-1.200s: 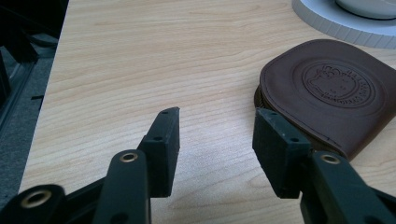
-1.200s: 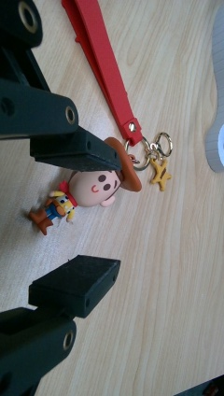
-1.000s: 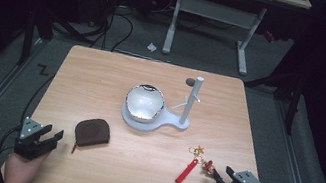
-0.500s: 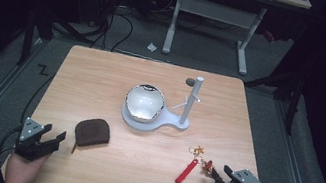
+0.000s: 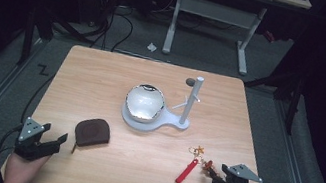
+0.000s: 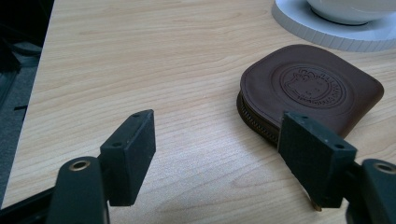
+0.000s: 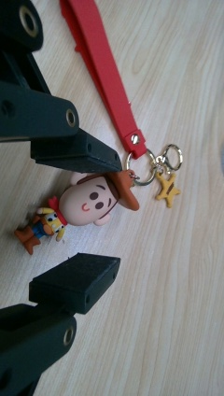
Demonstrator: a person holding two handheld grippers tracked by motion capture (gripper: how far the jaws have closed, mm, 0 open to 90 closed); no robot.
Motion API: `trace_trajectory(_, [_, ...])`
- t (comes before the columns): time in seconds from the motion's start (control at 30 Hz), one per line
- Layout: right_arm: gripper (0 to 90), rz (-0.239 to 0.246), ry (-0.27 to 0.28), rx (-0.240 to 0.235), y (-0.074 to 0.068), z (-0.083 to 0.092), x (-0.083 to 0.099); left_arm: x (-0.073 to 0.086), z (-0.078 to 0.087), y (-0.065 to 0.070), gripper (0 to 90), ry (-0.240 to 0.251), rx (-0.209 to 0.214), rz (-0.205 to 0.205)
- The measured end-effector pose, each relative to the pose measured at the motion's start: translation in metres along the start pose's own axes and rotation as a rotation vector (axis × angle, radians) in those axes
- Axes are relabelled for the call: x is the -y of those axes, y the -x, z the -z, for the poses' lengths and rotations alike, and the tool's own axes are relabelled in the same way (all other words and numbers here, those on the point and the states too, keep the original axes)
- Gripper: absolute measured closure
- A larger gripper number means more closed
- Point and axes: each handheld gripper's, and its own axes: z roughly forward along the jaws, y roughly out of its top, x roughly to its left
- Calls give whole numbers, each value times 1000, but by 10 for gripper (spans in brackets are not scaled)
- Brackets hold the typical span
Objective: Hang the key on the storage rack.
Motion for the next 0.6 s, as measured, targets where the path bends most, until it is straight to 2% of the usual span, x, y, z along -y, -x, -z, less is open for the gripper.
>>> trace_trajectory(0.3, [469,25,-61,-13,4,5,-14,2,1,-4,246,2,-12,18])
trace_trajectory(0.6, [461,31,-132,-58,6,2,-21,3,1,-2,248,-7,-1,8])
